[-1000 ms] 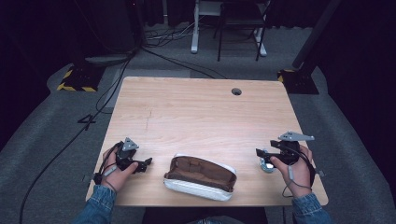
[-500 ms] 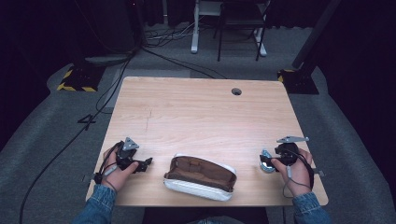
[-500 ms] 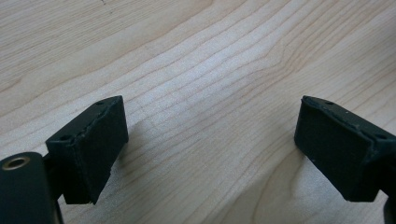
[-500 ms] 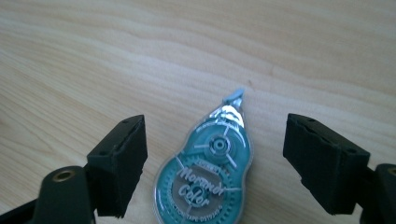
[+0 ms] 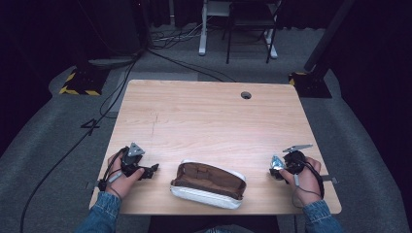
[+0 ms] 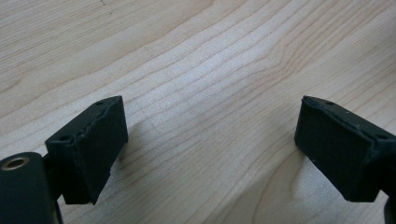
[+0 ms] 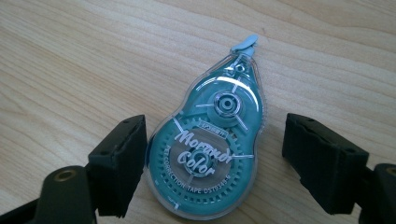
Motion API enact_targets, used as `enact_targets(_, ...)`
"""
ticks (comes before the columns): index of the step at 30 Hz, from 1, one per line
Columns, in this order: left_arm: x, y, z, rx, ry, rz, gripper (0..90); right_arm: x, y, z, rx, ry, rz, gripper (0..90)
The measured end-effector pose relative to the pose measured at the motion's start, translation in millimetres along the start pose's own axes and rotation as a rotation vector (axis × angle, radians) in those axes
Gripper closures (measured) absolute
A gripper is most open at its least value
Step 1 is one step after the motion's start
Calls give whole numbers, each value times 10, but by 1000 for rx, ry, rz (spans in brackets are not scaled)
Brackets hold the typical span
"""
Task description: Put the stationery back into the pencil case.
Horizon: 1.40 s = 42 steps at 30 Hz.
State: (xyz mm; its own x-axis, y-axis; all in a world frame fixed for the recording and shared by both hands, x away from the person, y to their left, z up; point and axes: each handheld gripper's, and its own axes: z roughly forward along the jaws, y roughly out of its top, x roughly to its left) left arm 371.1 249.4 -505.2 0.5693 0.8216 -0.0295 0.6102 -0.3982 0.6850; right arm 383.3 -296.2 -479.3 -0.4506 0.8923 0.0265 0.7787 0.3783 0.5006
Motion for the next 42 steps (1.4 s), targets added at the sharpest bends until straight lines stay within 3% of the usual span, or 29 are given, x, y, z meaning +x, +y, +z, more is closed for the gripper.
enact_targets(5,1,0,0,0,0,1,98,31,6,7,12,-21,-19,238)
enact_targets(10,0,0,1,-1,0,0,97,51,18,-18,15,-12,-36,389)
enact_targets(25,0,1,1,0,-1,1,97,70,22,-28,16,-11,-46,399)
enact_targets(42,0,2,1,1,-1,1,97,84,67,-231,-44,-2,-41,400)
